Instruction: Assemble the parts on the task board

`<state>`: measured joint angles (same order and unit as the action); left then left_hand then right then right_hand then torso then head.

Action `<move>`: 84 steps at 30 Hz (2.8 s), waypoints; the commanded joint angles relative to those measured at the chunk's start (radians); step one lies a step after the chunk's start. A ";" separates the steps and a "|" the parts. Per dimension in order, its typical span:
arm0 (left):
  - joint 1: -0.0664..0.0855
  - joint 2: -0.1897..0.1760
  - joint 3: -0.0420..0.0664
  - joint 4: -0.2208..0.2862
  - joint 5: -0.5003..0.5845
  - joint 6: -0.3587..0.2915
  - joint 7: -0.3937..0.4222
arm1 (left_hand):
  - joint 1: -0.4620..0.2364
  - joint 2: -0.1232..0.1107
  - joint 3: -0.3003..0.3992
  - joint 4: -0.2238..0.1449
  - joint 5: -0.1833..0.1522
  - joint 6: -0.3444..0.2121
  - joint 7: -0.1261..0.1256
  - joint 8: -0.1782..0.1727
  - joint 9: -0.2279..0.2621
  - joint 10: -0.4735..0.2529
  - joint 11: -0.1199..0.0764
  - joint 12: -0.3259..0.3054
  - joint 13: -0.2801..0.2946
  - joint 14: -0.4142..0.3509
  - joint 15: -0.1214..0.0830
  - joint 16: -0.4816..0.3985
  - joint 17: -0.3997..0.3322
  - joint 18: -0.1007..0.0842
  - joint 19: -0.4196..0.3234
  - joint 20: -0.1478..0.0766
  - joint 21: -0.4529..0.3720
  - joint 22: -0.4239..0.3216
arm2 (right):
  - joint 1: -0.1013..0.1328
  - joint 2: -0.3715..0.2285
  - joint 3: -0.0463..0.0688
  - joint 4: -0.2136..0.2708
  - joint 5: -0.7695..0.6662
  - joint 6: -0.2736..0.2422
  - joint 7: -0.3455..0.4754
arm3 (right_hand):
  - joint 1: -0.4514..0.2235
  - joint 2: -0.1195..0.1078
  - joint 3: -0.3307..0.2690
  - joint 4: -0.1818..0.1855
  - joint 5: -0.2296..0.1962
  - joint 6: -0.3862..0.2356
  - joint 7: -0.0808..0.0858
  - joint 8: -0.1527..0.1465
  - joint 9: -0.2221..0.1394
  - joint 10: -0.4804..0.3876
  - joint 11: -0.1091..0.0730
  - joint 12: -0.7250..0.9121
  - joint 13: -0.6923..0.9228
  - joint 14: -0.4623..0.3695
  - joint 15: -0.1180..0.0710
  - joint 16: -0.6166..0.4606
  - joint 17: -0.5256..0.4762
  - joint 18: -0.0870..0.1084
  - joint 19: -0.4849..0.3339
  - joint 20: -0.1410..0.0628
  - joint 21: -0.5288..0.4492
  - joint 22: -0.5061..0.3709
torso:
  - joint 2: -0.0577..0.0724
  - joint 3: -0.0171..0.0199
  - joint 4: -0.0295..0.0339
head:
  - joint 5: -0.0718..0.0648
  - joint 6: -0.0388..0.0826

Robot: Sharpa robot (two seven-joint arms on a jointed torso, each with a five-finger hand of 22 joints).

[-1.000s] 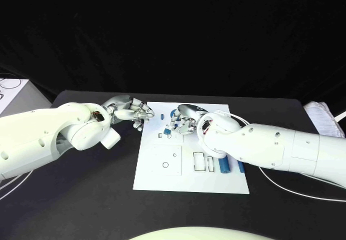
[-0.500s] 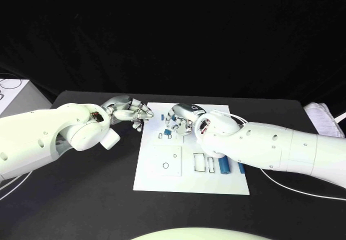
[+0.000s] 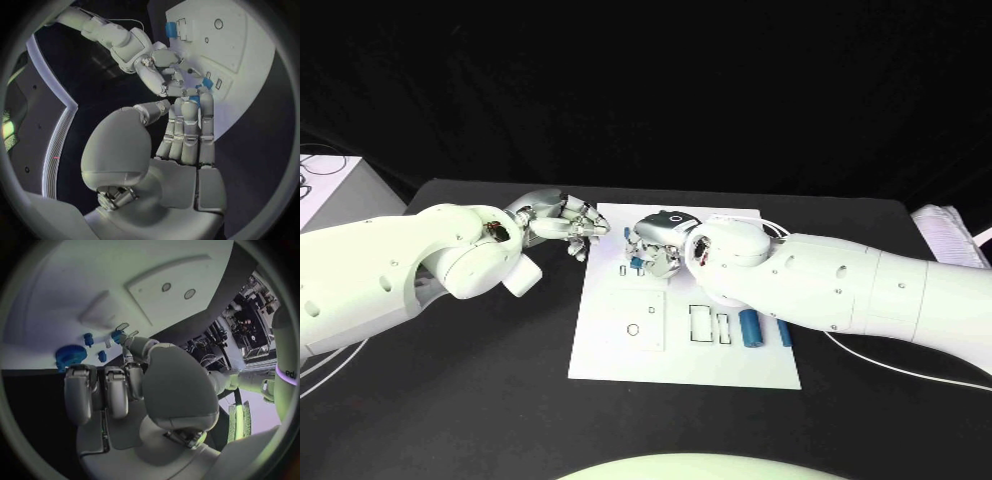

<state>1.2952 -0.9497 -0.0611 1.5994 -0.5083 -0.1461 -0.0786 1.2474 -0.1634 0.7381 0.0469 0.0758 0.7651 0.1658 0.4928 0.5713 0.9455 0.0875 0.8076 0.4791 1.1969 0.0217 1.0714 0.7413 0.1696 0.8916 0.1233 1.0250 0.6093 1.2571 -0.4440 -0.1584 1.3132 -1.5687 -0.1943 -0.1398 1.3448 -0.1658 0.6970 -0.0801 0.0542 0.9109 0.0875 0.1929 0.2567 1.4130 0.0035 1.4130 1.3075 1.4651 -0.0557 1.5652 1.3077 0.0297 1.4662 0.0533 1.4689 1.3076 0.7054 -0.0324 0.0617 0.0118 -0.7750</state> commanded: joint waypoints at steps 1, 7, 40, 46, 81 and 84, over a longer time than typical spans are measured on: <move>0.001 0.001 0.001 0.001 0.007 0.005 0.013 | 0.000 -0.001 -0.008 0.000 -0.002 0.002 0.006 -0.003 -0.001 -0.002 0.001 -0.006 -0.001 -0.002 0.000 -0.005 -0.001 0.014 -0.003 0.003 -0.003 -0.002 | 0.002 0.006 0.000 -0.009 -0.057 0.071 0.022 | -0.013 -0.002 0.001 -0.011 -0.005 -0.016 -0.003 -0.011 -0.003 -0.001 -0.008 -0.003 0.101 0.106 -0.007 0.006 0.263 -0.005 0.058 -0.011 -0.002 0.209 | 0.000 0.0012 0.0000 | 0.001 0.001; 0.001 0.001 0.001 0.001 0.006 0.005 0.012 | 0.000 -0.001 -0.008 0.000 -0.002 0.002 0.006 -0.003 -0.001 -0.002 0.001 -0.006 -0.001 -0.002 0.000 -0.005 -0.001 0.014 -0.003 0.003 -0.003 -0.002 | 0.005 0.011 0.000 -0.019 -0.074 0.030 0.008 | -0.014 0.000 0.004 -0.014 -0.005 -0.022 -0.005 -0.015 -0.004 0.000 -0.011 -0.003 0.101 0.106 -0.010 0.006 0.263 -0.006 0.061 -0.013 0.003 0.212 | 0.000 0.0013 0.0006 | 0.001 0.000; 0.001 0.001 0.001 0.001 0.005 0.007 0.007 | 0.000 0.000 -0.009 0.000 -0.002 0.002 0.006 -0.003 -0.002 -0.001 0.001 -0.006 -0.003 -0.002 0.000 -0.005 -0.001 0.014 -0.002 0.003 -0.005 -0.002 | 0.005 0.042 -0.002 -0.069 -0.071 0.044 0.024 | -0.015 0.024 0.027 -0.029 -0.005 -0.004 -0.005 -0.010 0.000 0.012 -0.012 0.011 0.114 0.106 -0.013 0.006 0.263 -0.008 0.064 -0.018 0.011 0.216 | 0.000 0.0015 -0.0011 | 0.002 -0.003; 0.001 0.001 0.001 0.001 0.005 0.008 0.006 | 0.000 0.000 -0.009 0.000 -0.002 0.002 0.006 -0.003 -0.002 -0.001 0.001 -0.006 -0.003 -0.002 0.000 -0.005 -0.001 0.014 -0.002 0.003 -0.005 -0.002 | 0.005 0.041 -0.003 -0.065 -0.068 0.060 0.027 | -0.020 0.028 0.031 -0.032 -0.005 0.007 -0.002 -0.005 0.002 0.010 -0.011 0.011 0.115 0.106 -0.012 0.006 0.263 -0.008 0.064 -0.019 0.009 0.216 | -0.001 0.0010 -0.0026 | 0.004 -0.004; 0.001 -0.002 0.001 -0.001 0.005 0.013 -0.002 | 0.000 0.000 -0.009 0.000 -0.002 0.002 0.006 -0.003 -0.002 -0.001 0.001 -0.006 -0.003 -0.002 0.000 -0.005 -0.001 0.014 -0.002 0.003 -0.005 -0.002 | 0.002 0.000 -0.009 -0.020 -0.051 0.017 -0.008 | -0.074 0.017 -0.002 -0.037 -0.005 0.042 0.032 0.004 0.012 0.015 0.026 0.017 0.118 0.106 0.017 0.006 0.263 -0.011 0.069 0.003 0.020 0.223 | 0.000 0.0017 -0.0017 | 0.003 -0.002; 0.001 -0.002 0.001 -0.001 0.004 0.014 -0.002 | 0.000 0.000 -0.009 0.000 -0.002 0.002 0.006 -0.003 -0.002 -0.001 0.001 -0.006 -0.003 -0.002 0.000 -0.005 -0.001 0.014 -0.002 0.003 -0.005 -0.002 | 0.002 -0.005 -0.009 -0.016 -0.046 0.001 -0.009 | -0.079 0.013 -0.010 -0.036 -0.005 0.035 0.035 -0.001 0.010 0.015 0.030 0.017 0.117 0.106 0.020 0.006 0.263 -0.011 0.069 0.007 0.019 0.223 | 0.000 0.0016 -0.0018 | 0.003 -0.002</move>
<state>1.2958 -0.9525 -0.0609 1.5975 -0.5085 -0.1450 -0.0834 1.2474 -0.1634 0.7325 0.0470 0.0758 0.7651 0.1658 0.4928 0.5705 0.9455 0.0875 0.8076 0.4781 1.1969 0.0217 1.0713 0.7416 0.1696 0.8917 0.1233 1.0251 0.6081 1.2593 -0.4478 -0.1669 1.2944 -1.6198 -0.1603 -0.1420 1.2751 -0.1514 0.6948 -0.1168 0.0542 0.9526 0.1193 0.1978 0.2671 1.4291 0.0273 1.4250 1.3080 1.4664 -0.0393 1.5650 1.3080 0.0297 1.4662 0.0542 1.4851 1.3075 0.7052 -0.0305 0.0598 0.0141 -0.7768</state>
